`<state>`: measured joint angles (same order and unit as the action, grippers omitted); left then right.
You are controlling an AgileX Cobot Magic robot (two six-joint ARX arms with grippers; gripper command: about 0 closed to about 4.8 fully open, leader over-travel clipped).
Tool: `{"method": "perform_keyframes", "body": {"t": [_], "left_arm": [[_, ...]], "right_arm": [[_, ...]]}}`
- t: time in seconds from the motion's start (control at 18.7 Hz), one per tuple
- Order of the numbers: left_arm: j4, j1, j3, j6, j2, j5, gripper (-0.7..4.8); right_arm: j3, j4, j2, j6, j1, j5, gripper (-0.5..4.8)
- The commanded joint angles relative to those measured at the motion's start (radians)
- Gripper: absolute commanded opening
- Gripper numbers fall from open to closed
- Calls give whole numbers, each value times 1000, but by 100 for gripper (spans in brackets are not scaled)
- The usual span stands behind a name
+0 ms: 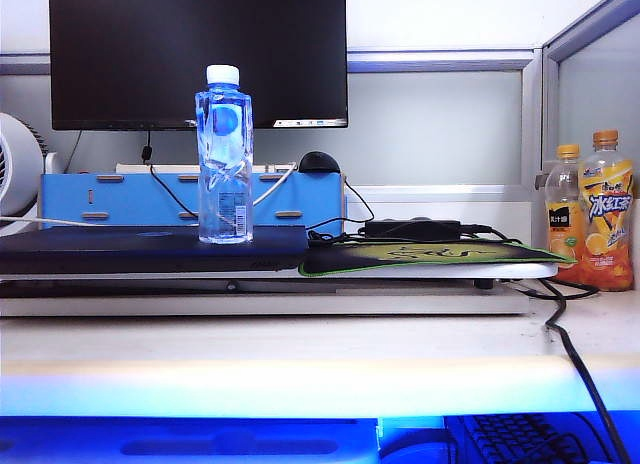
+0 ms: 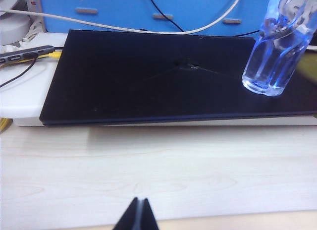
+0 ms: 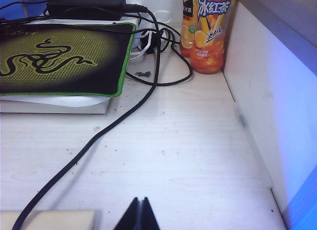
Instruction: Pick up the mineral water bottle and place it on the laptop.
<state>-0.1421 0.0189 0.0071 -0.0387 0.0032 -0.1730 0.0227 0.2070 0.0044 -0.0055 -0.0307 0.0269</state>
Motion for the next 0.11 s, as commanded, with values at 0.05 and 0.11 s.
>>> {"method": "perform_keyframes", "body": {"t": [0.05,0.11], "left_arm": [[-6,0,0,2,-2,-6,-2],[-6,0,0,2,-2,-6,-2]], "right_arm": [[-2,5,1,5,1,1,-1],[-2,5,1,5,1,1,-1]]}}
